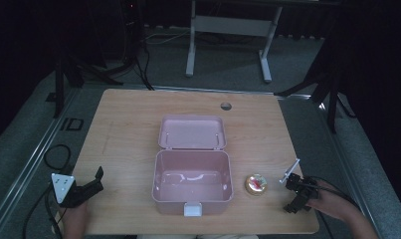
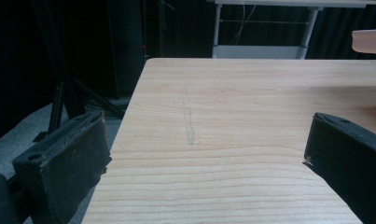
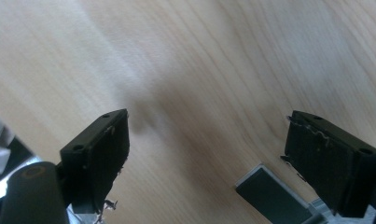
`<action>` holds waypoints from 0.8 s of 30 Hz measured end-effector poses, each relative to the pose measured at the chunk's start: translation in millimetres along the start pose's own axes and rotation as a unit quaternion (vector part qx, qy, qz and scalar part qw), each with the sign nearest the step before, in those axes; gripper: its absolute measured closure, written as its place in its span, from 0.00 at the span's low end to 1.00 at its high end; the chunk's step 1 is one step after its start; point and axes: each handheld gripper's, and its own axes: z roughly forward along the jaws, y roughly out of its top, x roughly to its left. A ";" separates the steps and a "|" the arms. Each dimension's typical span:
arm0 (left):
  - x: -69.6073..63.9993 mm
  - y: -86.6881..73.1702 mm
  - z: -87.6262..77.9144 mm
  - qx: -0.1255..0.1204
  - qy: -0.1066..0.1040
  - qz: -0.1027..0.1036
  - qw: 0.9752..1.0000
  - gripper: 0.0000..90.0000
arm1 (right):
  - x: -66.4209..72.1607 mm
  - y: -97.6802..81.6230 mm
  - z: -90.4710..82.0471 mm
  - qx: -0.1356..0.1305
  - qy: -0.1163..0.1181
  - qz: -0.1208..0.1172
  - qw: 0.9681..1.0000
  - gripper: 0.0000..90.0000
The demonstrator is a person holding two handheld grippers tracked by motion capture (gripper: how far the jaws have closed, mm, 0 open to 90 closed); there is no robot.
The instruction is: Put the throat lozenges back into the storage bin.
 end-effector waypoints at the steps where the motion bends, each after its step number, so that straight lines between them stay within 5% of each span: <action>1: 0.2 0.0 0.0 0.000 -0.002 -0.001 1.000 0.00 | 1.9 1.7 -1.4 0.003 -0.006 -0.014 1.000 0.14; 11: 0.3 0.1 0.0 0.000 -0.006 -0.001 1.000 0.00 | 6.4 26.6 -10.3 0.006 -0.006 -0.072 0.997 0.16; 24: 0.6 0.1 -0.1 0.000 -0.009 -0.002 1.000 0.00 | 6.8 60.9 -10.9 0.014 -0.014 -0.115 0.993 0.19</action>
